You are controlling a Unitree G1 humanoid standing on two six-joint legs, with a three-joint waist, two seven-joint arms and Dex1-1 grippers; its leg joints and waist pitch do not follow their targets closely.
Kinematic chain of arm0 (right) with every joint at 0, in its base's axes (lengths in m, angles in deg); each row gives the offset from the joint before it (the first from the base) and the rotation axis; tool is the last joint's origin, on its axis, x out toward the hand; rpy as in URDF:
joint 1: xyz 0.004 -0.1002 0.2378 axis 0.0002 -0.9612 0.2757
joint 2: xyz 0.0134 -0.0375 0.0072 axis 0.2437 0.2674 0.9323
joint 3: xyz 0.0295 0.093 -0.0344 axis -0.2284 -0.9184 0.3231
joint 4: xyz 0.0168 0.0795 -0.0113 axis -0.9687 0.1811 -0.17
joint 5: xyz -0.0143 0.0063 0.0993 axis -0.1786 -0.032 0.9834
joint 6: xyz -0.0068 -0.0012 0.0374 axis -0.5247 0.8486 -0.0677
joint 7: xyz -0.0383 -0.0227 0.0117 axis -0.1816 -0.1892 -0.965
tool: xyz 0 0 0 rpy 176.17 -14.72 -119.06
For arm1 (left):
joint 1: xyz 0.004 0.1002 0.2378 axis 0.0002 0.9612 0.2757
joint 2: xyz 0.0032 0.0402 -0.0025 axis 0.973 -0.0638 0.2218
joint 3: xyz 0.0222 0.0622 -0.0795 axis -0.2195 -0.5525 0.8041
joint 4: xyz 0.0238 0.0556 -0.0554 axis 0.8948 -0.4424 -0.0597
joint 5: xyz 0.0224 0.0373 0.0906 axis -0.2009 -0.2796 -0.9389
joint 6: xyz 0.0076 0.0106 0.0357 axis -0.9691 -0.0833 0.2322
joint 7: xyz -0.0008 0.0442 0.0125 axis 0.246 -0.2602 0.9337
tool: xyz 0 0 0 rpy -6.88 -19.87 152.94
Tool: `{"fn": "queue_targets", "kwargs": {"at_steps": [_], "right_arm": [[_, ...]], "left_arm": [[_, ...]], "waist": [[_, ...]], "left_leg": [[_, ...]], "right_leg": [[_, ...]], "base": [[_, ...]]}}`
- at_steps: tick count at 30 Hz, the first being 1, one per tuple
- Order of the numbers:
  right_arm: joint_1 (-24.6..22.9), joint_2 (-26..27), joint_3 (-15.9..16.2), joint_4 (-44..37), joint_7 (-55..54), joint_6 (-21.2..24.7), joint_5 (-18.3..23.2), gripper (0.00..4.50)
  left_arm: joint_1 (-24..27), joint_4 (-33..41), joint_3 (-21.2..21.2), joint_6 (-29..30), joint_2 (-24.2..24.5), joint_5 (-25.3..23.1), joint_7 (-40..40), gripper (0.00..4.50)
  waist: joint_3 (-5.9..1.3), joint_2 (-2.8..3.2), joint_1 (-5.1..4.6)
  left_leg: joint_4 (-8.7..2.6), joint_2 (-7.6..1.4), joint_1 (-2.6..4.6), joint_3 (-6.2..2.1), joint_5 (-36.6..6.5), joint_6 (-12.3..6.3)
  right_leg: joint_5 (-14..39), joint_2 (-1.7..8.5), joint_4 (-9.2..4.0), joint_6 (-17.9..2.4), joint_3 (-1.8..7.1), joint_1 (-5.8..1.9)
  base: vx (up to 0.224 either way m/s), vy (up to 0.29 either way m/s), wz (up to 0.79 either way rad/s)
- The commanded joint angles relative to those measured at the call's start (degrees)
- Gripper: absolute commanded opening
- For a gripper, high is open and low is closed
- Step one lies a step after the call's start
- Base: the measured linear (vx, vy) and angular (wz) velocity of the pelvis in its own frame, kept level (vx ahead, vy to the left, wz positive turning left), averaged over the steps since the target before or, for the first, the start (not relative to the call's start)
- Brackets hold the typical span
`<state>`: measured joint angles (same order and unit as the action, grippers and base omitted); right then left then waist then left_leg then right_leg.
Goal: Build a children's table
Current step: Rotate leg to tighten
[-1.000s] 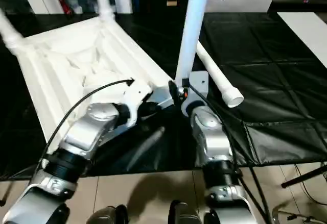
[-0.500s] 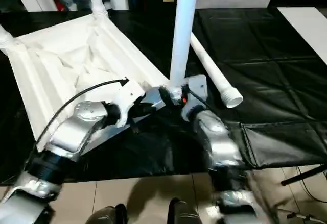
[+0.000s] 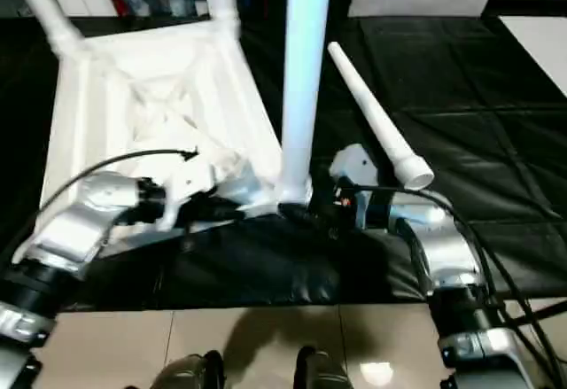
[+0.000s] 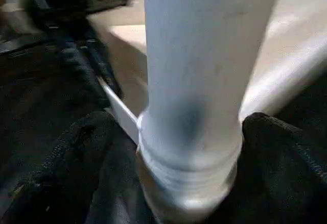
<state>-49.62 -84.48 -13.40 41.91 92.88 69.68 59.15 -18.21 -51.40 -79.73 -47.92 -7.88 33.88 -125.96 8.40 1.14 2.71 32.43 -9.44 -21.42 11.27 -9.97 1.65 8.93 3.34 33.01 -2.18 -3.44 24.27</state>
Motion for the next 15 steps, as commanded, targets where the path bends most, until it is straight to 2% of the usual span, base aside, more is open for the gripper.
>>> {"fn": "queue_targets", "kwargs": {"at_steps": [1, 5, 6, 8, 10, 14, 15], "right_arm": [[0.73, -0.87, 1.52, 0.59, 3.43, -0.99, -0.5, 4.46], [2.8, -1.23, 3.41, 3.01, 6.48, -2.13, -1.6, 4.46], [3.37, -1.24, 3.59, 3.59, 7.32, -1.91, -1.23, 4.21], [4.28, -1.42, 3.97, 4.72, 8.68, -2.2, -0.96, 4.21], [5.02, -1.58, 4.16, 5.61, 10.12, -2.11, -0.6, 3.88], [5.17, -1.93, 4.41, 5.83, 11.77, -1.84, -0.17, 3.73], [5.18, -2.16, 4.57, 6.0, 12.42, -1.9, -0.02, 3.46]], "left_arm": [[-0.09, -0.83, -3.96, -1.85, 0.15, -0.39, -4.92, 0.0], [-1.27, -2.68, -4.48, -4.36, 1.57, -0.56, -7.79, 0.0], [-1.57, -3.25, -4.69, -5.31, 1.88, -0.74, -8.34, 0.0], [-1.76, -3.62, -4.59, -5.68, 2.0, -0.21, -9.46, 0.0], [-1.84, -3.78, -4.64, -6.03, 2.11, -0.01, -10.25, 0.0], [-1.77, -4.0, -4.59, -6.43, 2.13, -0.11, -10.58, 0.0], [-1.71, -4.18, -4.5, -6.66, 2.1, -0.17, -10.73, 0.0]], "waist": [[-4.73, -0.14, -0.08], [-4.78, -0.08, 0.54], [-4.81, -0.08, 0.6], [-4.82, -0.22, 0.65], [-4.97, -0.38, 0.64], [-5.19, -0.48, 0.74], [-5.24, -0.54, 0.75]], "left_leg": [[-2.95, -3.97, 1.03, -1.42, -7.74, -7.32], [-2.88, -4.03, 1.02, -1.4, -7.45, -7.01], [-2.9, -4.04, 1.01, -1.41, -7.58, -6.93], [-2.88, -4.05, 1.01, -1.41, -7.96, -6.62], [-2.83, -4.02, 0.96, -1.43, -7.83, -6.46], [-2.63, -4.01, 0.84, -1.38, -5.92, -7.25], [-2.59, -3.99, 0.77, -1.39, -5.57, -7.57]], "right_leg": [[11.22, 4.99, -3.16, -14.65, 3.14, -3.45], [10.25, 5.07, -2.9, -15.35, 3.18, -3.46], [10.28, 5.07, -2.89, -15.36, 3.16, -3.51], [11.0, 5.18, -2.92, -15.27, 3.18, -3.58], [11.21, 5.23, -2.83, -15.35, 3.15, -3.72], [9.11, 5.14, -2.52, -15.47, 3.16, -3.79], [8.69, 5.14, -2.47, -15.57, 3.1, -3.83]], "base": [[0.0, 0.0, 0.0], [0.0, 0.0, 0.0], [0.0, 0.0, 0.0], [0.0, 0.0, 0.0], [0.0, 0.0, 0.0], [0.0, 0.0, 0.0], [0.0, 0.0, 0.0]]}}
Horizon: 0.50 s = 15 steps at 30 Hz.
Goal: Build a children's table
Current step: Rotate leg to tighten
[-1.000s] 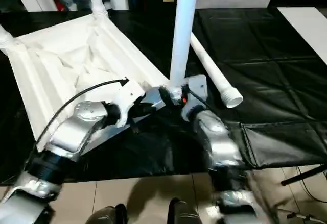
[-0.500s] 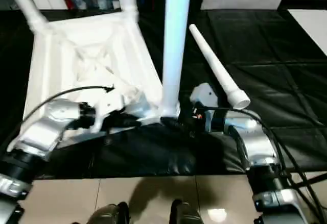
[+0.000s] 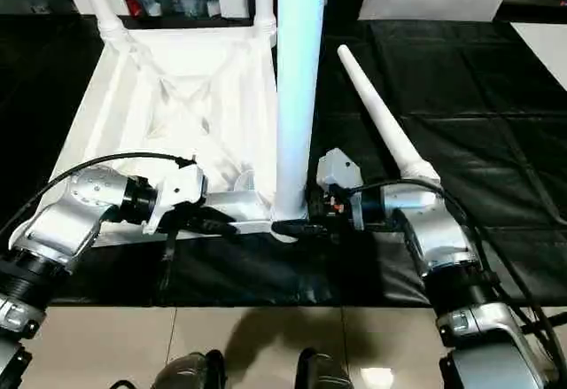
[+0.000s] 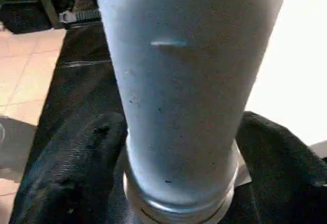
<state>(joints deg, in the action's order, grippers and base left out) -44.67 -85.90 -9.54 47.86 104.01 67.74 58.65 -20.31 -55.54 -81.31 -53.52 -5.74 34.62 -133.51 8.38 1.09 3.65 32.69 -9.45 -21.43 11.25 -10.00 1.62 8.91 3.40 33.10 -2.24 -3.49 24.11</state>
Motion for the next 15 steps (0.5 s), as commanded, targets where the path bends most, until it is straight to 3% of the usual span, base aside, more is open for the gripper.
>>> {"fn": "queue_targets", "kwargs": {"at_steps": [1, 6, 15], "right_arm": [[0.28, -0.79, 0.75, 0.24, 1.58, -0.12, 0.48, 3.46], [0.14, -1.15, 0.71, 0.83, 3.24, -0.66, 0.58, 2.92], [-1.93, -0.29, 0.79, -1.06, 2.56, 0.15, 1.19, 2.68]], "left_arm": [[0.38, -0.25, -2.91, -1.28, -0.03, -0.88, -3.28, 0.0], [0.54, -1.17, -2.97, -2.16, -0.04, -0.76, -3.47, 0.0], [0.57, -1.32, -2.29, -1.25, -0.34, -0.06, -3.26, 0.0]], "waist": [[-5.22, -0.49, -0.18], [-5.28, -0.5, -0.05], [-5.08, -0.61, -0.08]], "left_leg": [[-2.85, -3.98, 0.78, -1.37, -5.54, -7.54], [-2.78, -4.0, 0.9, -1.35, -5.62, -7.77], [-2.78, -3.95, 0.85, -1.35, -5.65, -7.65]], "right_leg": [[8.71, 5.08, -2.56, -15.52, 3.14, -3.67], [9.91, 5.03, -2.64, -15.27, 3.07, -3.56], [10.49, 5.06, -2.71, -14.91, 3.12, -3.53]], "base": [[0.0, 0.0, 0.0], [0.0, 0.0, 0.0], [0.0, 0.0, 0.0]]}}
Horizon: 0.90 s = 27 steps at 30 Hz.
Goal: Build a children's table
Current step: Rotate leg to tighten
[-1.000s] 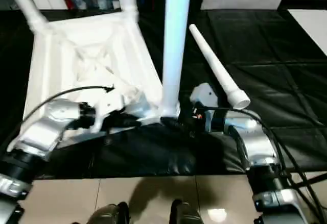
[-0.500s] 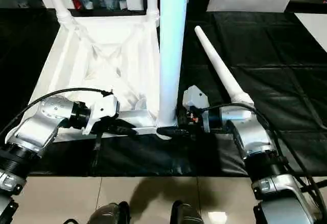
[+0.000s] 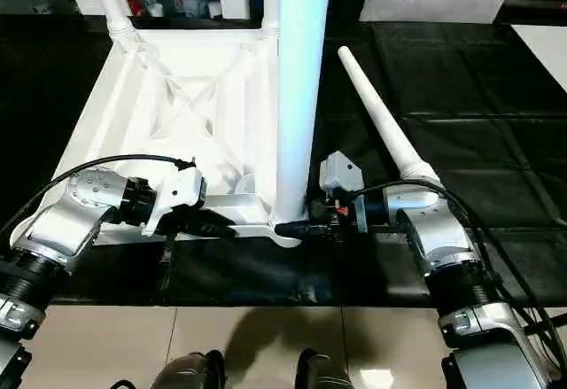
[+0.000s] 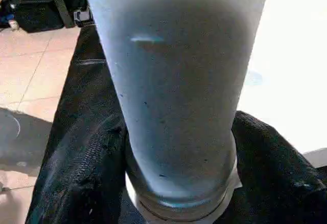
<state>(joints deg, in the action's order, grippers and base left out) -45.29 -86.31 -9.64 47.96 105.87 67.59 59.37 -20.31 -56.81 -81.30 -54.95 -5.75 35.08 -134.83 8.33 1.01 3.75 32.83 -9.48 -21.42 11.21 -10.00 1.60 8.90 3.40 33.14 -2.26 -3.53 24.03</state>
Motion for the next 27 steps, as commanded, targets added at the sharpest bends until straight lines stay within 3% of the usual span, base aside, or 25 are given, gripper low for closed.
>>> {"fn": "queue_targets", "kwargs": {"at_steps": [1, 4, 6, 7, 8, 9, 12, 13, 14, 15, 20, 23, 24, 26, 27], "right_arm": [[-1.98, 0.51, 0.82, -1.96, -0.06, 1.0, 0.73, 2.68], [-4.4, 2.52, 0.34, -4.66, -3.71, 4.04, 1.38, 2.67], [-5.73, 4.76, 0.34, -5.92, -9.18, 5.74, 0.07, 2.67], [-6.49, 7.74, 0.24, -6.37, -16.58, 7.38, -2.19, 2.67], [-6.49, 7.74, 0.24, -6.37, -16.58, 7.38, -2.19, 2.67], [-6.57, 11.29, -0.29, -6.3, -23.94, 10.59, -3.64, 2.67], [-6.33, 15.86, -0.86, -6.3, -31.84, 12.76, -5.11, 2.67], [-5.16, 20.73, -2.27, -5.29, -39.87, 15.25, -5.65, 2.67], [-5.16, 20.73, -2.27, -5.29, -39.87, 15.25, -5.65, 2.67], [-3.92, 24.38, -3.23, -4.01, -46.38, 16.16, -6.44, 2.67], [-2.5, 29.06, -4.3, -2.81, -54.12, 17.05, -7.71, 2.66], [-2.72, 29.01, -4.46, -3.24, -53.87, 16.47, -8.07, 2.66], [-3.31, 28.91, -5.55, -4.14, -52.93, 16.03, -7.16, 3.22], [-3.62, 27.93, -6.23, -4.73, -51.53, 15.86, -6.6, 3.36], [-3.63, 26.73, -5.92, -4.72, -50.8, 14.77, -7.23, 3.43]], "left_arm": [[0.58, 0.36, -2.06, 1.23, -0.55, -0.3, -1.45, 0.0], [0.35, 1.26, -1.06, 4.09, -1.96, -0.36, 1.81, 0.0], [0.58, 3.0, 0.01, 7.52, -3.67, 0.09, 5.33, 0.0], [0.87, 4.82, 0.76, 10.72, -5.71, 0.58, 8.68, 0.0], [0.87, 4.82, 0.76, 10.72, -5.71, 0.58, 8.68, 0.0], [0.65, 5.75, 1.56, 14.12, -8.48, 0.26, 13.49, 0.0], [-0.06, 6.29, 2.78, 18.55, -12.94, 0.1, 19.75, 0.0], [-1.22, 5.86, 4.1, 21.76, -17.46, 0.18, 25.24, 0.0], [-1.22, 5.86, 4.1, 21.76, -17.46, 0.18, 25.24, 0.0], [-2.33, 5.06, 4.98, 23.59, -20.8, -0.6, 30.21, 0.0], [-3.92, 4.44, 6.76, 25.43, -25.3, -2.28, 38.67, 0.0], [-3.68, 5.5, 5.83, 24.56, -24.01, -3.72, 37.52, 0.0], [-3.14, 6.25, 5.52, 24.19, -22.88, -4.14, 36.49, 0.0], [-2.47, 6.85, 5.0, 23.43, -21.15, -4.48, 34.9, 0.0], [-2.01, 7.24, 4.75, 22.88, -20.16, -4.38, 33.74, 0.0]], "waist": [[-5.04, -0.53, -0.18], [-4.98, -0.6, -0.18], [-4.63, -0.58, -0.27], [-4.35, -0.56, -0.5], [-4.1, -0.48, -0.68], [-3.64, -0.49, -1.11], [-3.47, -0.64, -2.29], [-3.36, 0.01, -2.52], [-3.26, -0.07, -2.9], [-3.41, -0.14, -3.34], [-3.68, -0.13, -3.54], [-4.23, -0.15, -3.26], [-4.3, -0.12, -3.21], [-4.48, 0.06, -3.07], [-4.52, -0.13, -3.07]], "left_leg": [[-2.92, -3.93, 0.85, -1.33, -5.5, -7.67], [-3.03, -3.99, 0.87, -1.34, -5.47, -7.6], [-3.26, -4.02, 1.03, -1.43, -7.6, -6.6], [-3.42, -3.88, 1.04, -1.53, -9.48, -5.46], [-3.58, -3.98, 1.16, -1.54, -10.47, -4.44], [-3.86, -3.6, 1.45, -1.92, -14.38, -2.4], [-4.0, -3.37, 1.45, -2.26, -16.66, -0.76], [-3.96, -3.3, 1.55, -2.51, -17.89, -0.51], [-3.96, -3.25, 1.51, -2.38, -18.45, -0.27], [-3.82, -3.01, 1.8, -2.62, -19.94, -0.06], [-3.81, -2.95, 1.52, -2.36, -17.97, -1.76], [-3.9, -3.2, 1.06, -2.11, -14.63, -2.95], [-3.82, -3.21, 1.06, -2.01, -13.91, -3.22], [-3.71, -3.25, 0.98, -1.88, -12.29, -4.09], [-3.59, -3.1, 0.5, -1.85, -10.97, -4.83]], "right_leg": [[10.39, 5.02, -2.72, -14.84, 3.14, -3.45], [10.86, 5.04, -2.82, -14.76, 3.14, -3.48], [14.77, 5.11, -3.39, -14.01, 3.06, -3.21], [18.65, 5.17, -3.8, -13.1, 3.02, -3.19], [20.58, 5.23, -3.93, -12.59, 3.16, -3.03], [29.01, 5.36, -4.92, -10.07, 2.91, -2.84], [34.17, 5.3, -5.54, -7.39, 2.69, -2.68], [35.68, 5.4, -5.73, -6.79, 2.57, -2.56], [36.06, 5.2, -5.94, -6.63, 2.54, -2.37], [37.35, 5.26, -6.31, -5.8, 2.3, -2.11], [32.9, 5.07, -6.31, -5.9, 2.52, -2.09], [23.53, 4.95, -5.26, -8.16, 2.85, -2.62], [21.96, 4.97, -5.13, -8.71, 2.93, -2.64], [18.64, 5.03, -4.73, -10.17, 3.01, -2.84], [17.0, 5.08, -4.43, -10.83, 2.98, -3.22]], "base": [[0.0, 0.0, 0.0], [0.0, 0.0, 0.0], [0.0, 0.0, 0.0], [0.0, 0.0, 0.0], [0.0, 0.0, 0.0], [0.0, 0.0, 0.0], [0.0, 0.0, 0.0], [0.0, 0.0, 0.0], [0.0, 0.0, 0.0], [0.0, 0.0, 0.0], [0.0, 0.0, 0.0], [0.0, 0.0, 0.0], [0.0, 0.0, 0.0], [0.0, 0.0, 0.0], [0.0, 0.0, 0.0]]}}
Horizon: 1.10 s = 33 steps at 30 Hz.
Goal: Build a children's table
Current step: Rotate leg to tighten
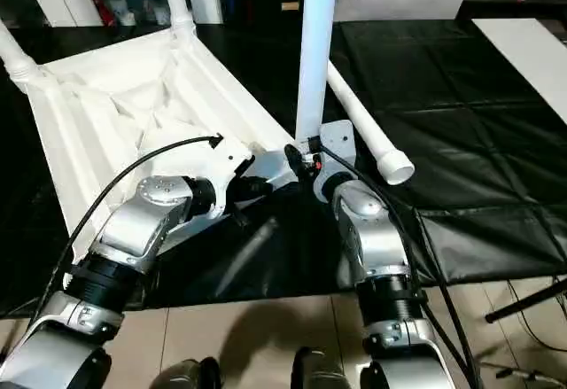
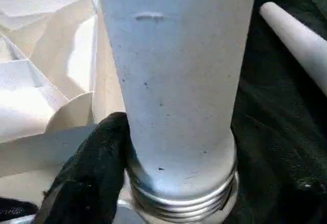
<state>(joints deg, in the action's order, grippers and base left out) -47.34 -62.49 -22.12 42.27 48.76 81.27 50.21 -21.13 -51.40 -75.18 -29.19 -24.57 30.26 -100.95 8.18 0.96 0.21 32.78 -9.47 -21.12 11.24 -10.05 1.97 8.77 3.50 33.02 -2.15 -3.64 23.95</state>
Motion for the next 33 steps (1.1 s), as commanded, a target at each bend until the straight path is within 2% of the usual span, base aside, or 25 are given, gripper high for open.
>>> {"fn": "queue_targets", "kwargs": {"at_steps": [1, 2, 3, 4, 11, 15, 18, 20, 25, 27, 33], "right_arm": [[-1.6, 2.41, 6.59, 0.97, 6.72, 0.63, 1.83, 3.58], [-1.75, 1.14, 6.79, 0.77, 8.17, -0.08, 1.78, 3.58], [-2.08, -1.33, 7.15, 0.36, 10.52, -2.05, 1.5, 3.82], [-2.08, -1.33, 7.15, 0.36, 10.52, -2.05, 1.5, 3.86], [-3.01, -13.04, 7.47, -0.17, 26.07, -6.4, 2.19, 4.43], [-2.63, -16.14, 7.87, -0.07, 32.15, -8.07, 3.38, 4.43], [-1.48, -20.6, 9.52, 0.57, 41.34, -10.58, 4.93, 4.43], [-1.27, -21.22, 9.87, 0.71, 42.97, -10.85, 5.24, 4.43], [0.95, -22.57, 10.77, 3.21, 49.82, -12.25, 6.39, 4.43], [1.62, -22.65, 11.25, 4.18, 50.82, -13.41, 6.27, 4.16], [2.52, -22.46, 11.39, 4.95, 54.16, -12.75, 8.05, 3.65]], "left_arm": [[-0.96, 2.04, -1.39, -2.99, -0.96, 0.6, -0.73, 0.0], [-0.56, 2.27, -1.28, -2.99, -0.22, 0.91, -1.65, 0.0], [0.04, 2.35, -1.41, -4.39, 1.33, 1.09, -3.57, 0.0], [0.04, 2.35, -1.41, -4.39, 1.33, 1.09, -3.57, 0.0], [2.1, 1.31, -3.09, -10.99, 9.42, 2.63, -15.61, 0.0], [2.17, 0.32, -3.92, -14.44, 12.2, 3.07, -20.43, 0.0], [1.54, -2.0, -5.56, -19.32, 16.49, 3.11, -28.42, 0.0], [1.26, -2.68, -5.89, -20.35, 17.11, 2.89, -29.33, 0.0], [-0.07, -5.25, -7.3, -23.75, 19.01, 2.88, -34.33, 0.0], [-0.35, -5.88, -7.46, -24.42, 18.92, 2.7, -34.68, 0.0], [-1.19, -7.83, -7.56, -25.7, 18.23, 2.83, -34.88, 0.0]], "waist": [[-4.44, -0.1, 0.42], [-4.42, 0.03, 0.47], [-4.44, 0.05, 0.54], [-4.38, 0.03, 0.54], [-4.48, 0.31, 0.62], [-4.44, 0.42, 0.99], [-4.63, 0.2, 1.95], [-4.55, 0.34, 2.21], [-4.77, 0.17, 2.93], [-4.89, 0.14, 3.08], [-5.01, 0.08, 3.39]], "left_leg": [[-3.46, -3.08, 0.18, -1.81, -10.53, -5.3], [-3.41, -3.07, 0.19, -1.74, -9.87, -5.46], [-3.36, -3.08, 0.27, -1.72, -9.89, -5.54], [-3.34, -3.13, 0.16, -1.66, -9.63, -5.62], [-3.32, -3.45, 0.34, -1.68, -9.53, -6.37], [-3.38, -3.69, 0.65, -1.68, -10.44, -6.31], [-3.39, -3.92, 0.93, -1.45, -9.87, -5.99], [-3.36, -3.93, 0.89, -1.42, -9.83, -6.18], [-3.27, -3.98, 0.79, -1.44, -9.37, -5.68], [-3.16, -3.99, 0.86, -1.36, -9.03, -5.53], [-3.1, -3.99, 0.77, -1.38, -7.88, -6.18]], "right_leg": [[16.8, 5.01, -4.27, -11.08, 3.13, -3.18], [16.5, 5.01, -4.26, -11.38, 3.08, -3.24], [16.66, 4.99, -4.33, -11.41, 3.02, -3.24], [16.37, 4.9, -4.27, -11.48, 3.0, -3.35], [13.37, 4.71, -3.75, -13.19, 3.0, -3.49], [13.74, 4.73, -3.84, -13.64, 3.0, -3.29], [12.61, 4.72, -3.44, -14.11, 3.08, -3.3], [12.22, 4.66, -3.37, -14.22, 3.06, -3.26], [12.8, 4.97, -3.15, -14.57, 3.07, -3.44], [12.27, 4.96, -3.08, -14.91, 3.08, -3.36], [10.94, 4.92, -2.9, -15.25, 3.01, -3.45]], "base": [[0.0, 0.0, 0.0], [0.0, 0.0, 0.0], [0.0, 0.0, 0.0], [0.0, 0.0, 0.0], [0.0, 0.0, 0.0], [0.0, 0.0, 0.0], [0.0, 0.0, 0.0], [0.0, 0.0, 0.0], [0.0, 0.0, 0.0], [0.0, 0.0, 0.0], [0.0, 0.0, 0.0]]}}
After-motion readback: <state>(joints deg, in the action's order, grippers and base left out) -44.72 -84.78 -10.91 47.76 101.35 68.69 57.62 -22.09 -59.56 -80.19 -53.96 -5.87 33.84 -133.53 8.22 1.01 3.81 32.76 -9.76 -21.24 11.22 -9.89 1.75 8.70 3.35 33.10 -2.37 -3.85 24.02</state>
